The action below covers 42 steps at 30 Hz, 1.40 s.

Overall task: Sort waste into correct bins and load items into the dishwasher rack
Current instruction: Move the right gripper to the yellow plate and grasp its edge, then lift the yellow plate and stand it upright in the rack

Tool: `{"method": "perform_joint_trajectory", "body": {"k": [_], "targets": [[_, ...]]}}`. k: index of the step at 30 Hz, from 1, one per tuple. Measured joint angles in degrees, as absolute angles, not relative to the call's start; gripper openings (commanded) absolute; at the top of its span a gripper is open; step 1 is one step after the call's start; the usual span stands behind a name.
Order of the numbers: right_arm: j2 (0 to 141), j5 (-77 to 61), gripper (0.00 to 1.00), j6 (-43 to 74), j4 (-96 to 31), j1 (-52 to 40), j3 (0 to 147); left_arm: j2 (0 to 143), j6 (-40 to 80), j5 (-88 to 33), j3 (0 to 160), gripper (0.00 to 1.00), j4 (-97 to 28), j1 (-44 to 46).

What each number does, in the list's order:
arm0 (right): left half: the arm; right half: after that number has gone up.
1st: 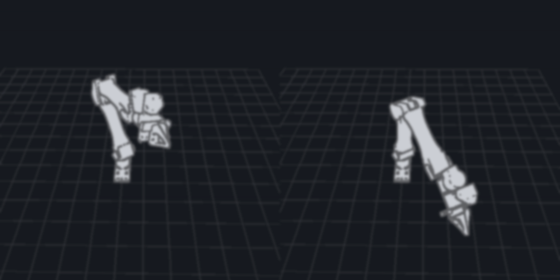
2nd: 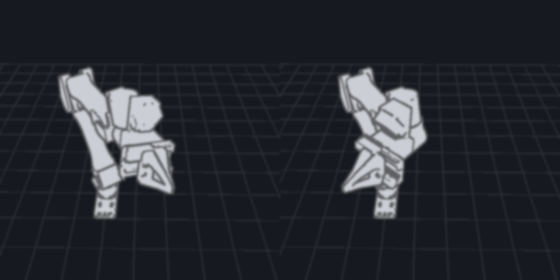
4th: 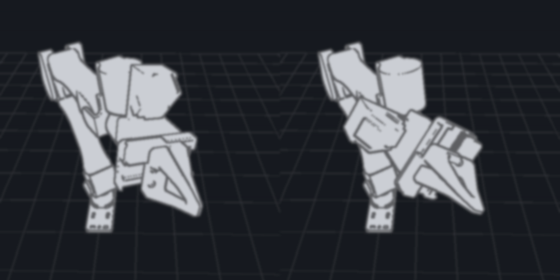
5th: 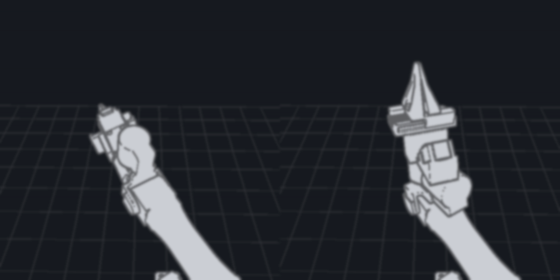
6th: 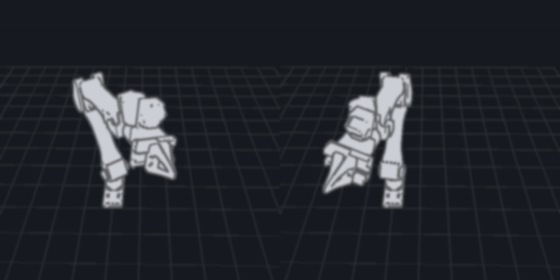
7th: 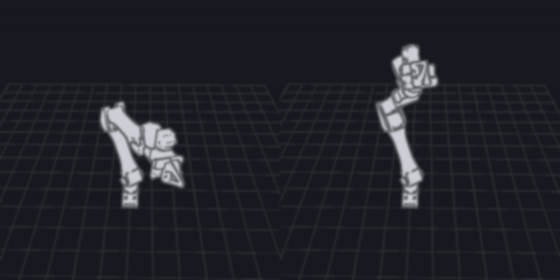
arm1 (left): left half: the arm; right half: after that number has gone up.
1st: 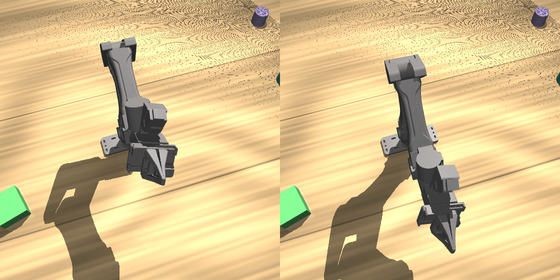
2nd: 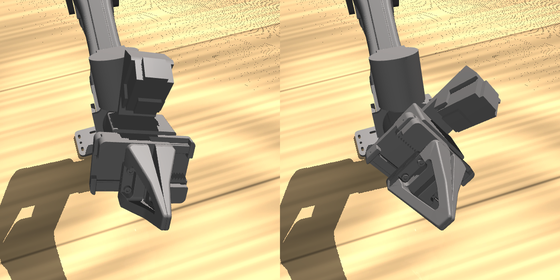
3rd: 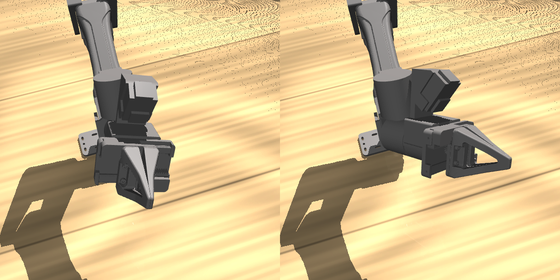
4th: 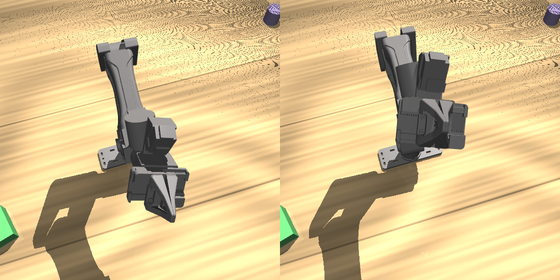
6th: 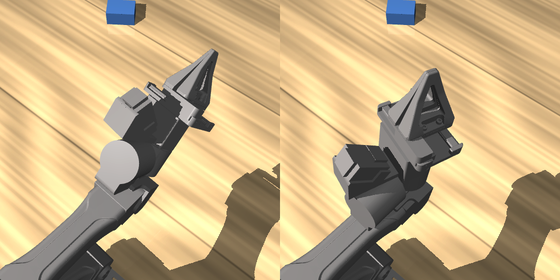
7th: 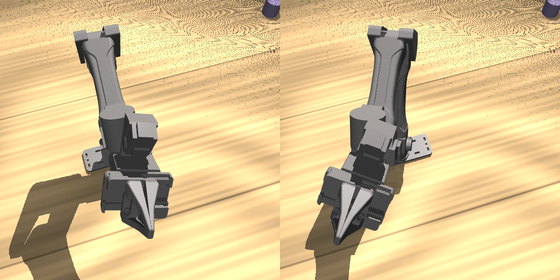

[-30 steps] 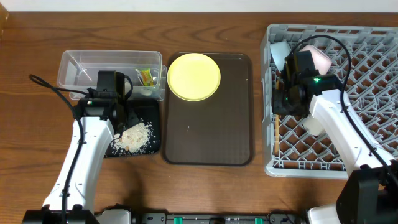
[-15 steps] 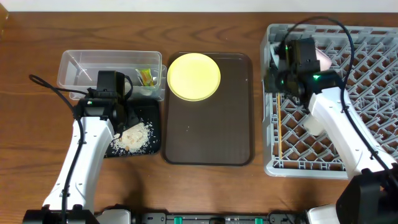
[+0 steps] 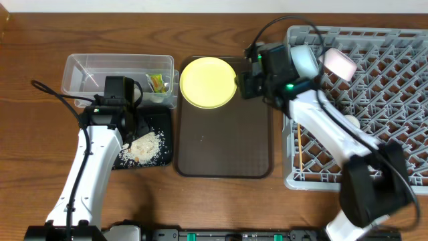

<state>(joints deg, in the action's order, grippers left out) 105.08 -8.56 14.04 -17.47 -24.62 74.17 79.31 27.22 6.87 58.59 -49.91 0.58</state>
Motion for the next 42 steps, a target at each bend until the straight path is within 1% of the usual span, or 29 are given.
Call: {"method": "perform_joint_trajectory", "body": {"k": [8,13,15,16,21,24,28,32,37,40,42], "targets": [[116.86,-5.74,0.51,20.97,-9.63,-25.85,74.17,79.31,27.22,6.85,58.59,0.71,-49.93,0.58],[119.74,-5.32,0.49,23.18,-7.88,-26.35,74.19,79.31,27.22,6.85,58.59,0.71,-49.93,0.58],[119.74,-5.04,0.43,23.62,-7.81,-26.83,74.22,79.31,27.20,6.85,58.59,0.71,-49.91,0.58],[119.87,-4.71,0.34,23.88,-7.94,-27.22,74.22,79.31,27.22,6.85,58.59,0.71,-49.91,0.58],[119.90,-2.81,0.12,24.62,-9.67,-28.36,74.26,79.29,27.20,6.85,58.59,0.71,-49.93,0.58],[119.81,-1.52,0.02,25.10,-11.66,-28.18,74.59,79.31,27.20,6.85,58.59,0.71,-49.93,0.58],[117.78,0.54,0.01,24.99,-15.73,-27.57,74.67,79.31,27.22,6.85,58.59,0.71,-49.93,0.58],[113.56,3.53,0.01,22.46,-18.59,-26.24,74.43,79.31,27.22,6.85,58.59,0.71,-49.93,0.58],[102.35,6.07,0.01,16.93,-22.72,-23.92,74.35,79.29,27.20,6.85,58.59,0.71,-49.93,0.58],[94.02,8.01,0.01,13.34,-27.44,-22.06,74.37,79.29,27.20,6.85,58.59,0.72,-49.95,0.58],[91.02,9.56,0.01,11.86,-29.47,-21.19,74.41,79.29,27.22,6.85,58.59,0.72,-49.95,0.58]]}}
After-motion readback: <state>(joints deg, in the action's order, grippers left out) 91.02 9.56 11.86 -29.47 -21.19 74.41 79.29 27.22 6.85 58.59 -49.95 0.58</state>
